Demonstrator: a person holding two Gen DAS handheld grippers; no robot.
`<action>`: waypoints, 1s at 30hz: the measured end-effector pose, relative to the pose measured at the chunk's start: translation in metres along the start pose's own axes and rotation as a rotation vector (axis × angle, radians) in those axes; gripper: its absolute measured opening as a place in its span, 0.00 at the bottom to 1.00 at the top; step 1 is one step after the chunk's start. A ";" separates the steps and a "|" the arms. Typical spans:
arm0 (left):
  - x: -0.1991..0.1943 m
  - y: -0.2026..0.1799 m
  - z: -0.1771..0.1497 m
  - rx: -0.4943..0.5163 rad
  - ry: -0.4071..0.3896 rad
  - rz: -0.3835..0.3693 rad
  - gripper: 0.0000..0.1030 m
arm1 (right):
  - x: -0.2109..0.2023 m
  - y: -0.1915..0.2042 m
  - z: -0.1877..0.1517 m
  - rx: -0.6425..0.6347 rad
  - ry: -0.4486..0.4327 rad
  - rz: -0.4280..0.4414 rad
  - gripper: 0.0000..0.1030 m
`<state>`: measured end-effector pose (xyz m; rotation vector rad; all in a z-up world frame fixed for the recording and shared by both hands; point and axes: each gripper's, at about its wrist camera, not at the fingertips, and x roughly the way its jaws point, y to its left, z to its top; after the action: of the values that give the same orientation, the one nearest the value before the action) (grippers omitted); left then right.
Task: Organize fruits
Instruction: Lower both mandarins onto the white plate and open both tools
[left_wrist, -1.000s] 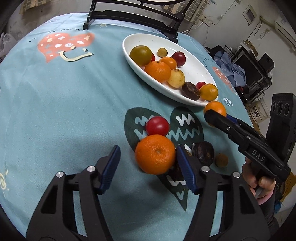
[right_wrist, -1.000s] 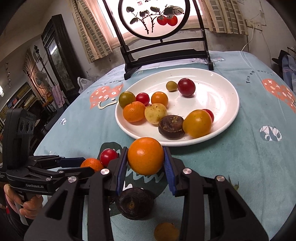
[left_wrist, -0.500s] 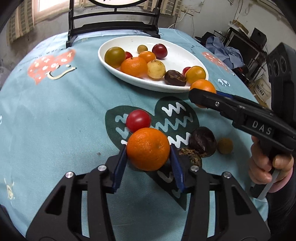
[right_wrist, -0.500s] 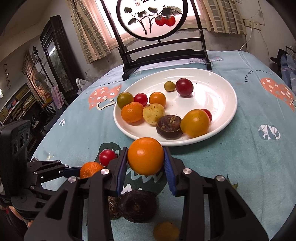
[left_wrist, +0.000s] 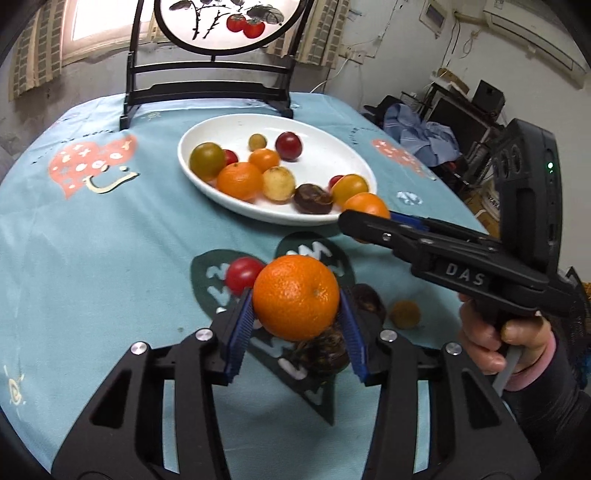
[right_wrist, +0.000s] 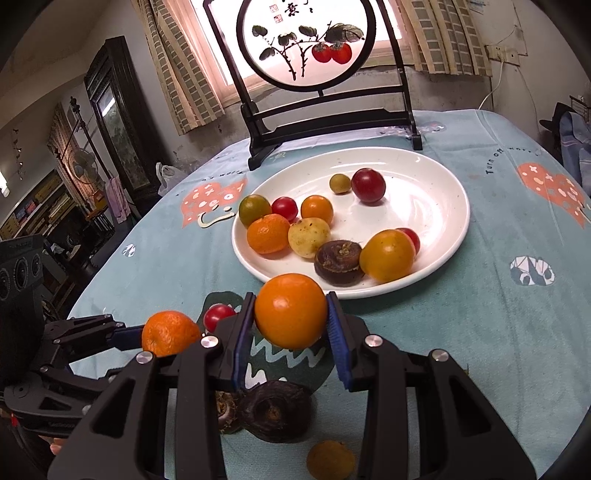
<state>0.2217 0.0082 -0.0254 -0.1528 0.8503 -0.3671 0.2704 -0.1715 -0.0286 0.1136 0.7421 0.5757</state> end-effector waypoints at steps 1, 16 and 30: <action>0.002 -0.002 0.005 -0.003 -0.011 0.002 0.45 | -0.001 -0.003 0.002 0.008 -0.024 -0.008 0.37; 0.062 0.012 0.101 -0.046 -0.116 0.225 0.54 | 0.020 -0.058 0.043 0.142 -0.167 -0.174 0.42; -0.009 0.008 0.036 0.020 -0.212 0.283 0.94 | -0.012 0.018 -0.007 -0.173 0.024 -0.015 0.50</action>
<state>0.2451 0.0182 0.0023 -0.0499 0.6471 -0.0915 0.2509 -0.1634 -0.0209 -0.0595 0.7123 0.6250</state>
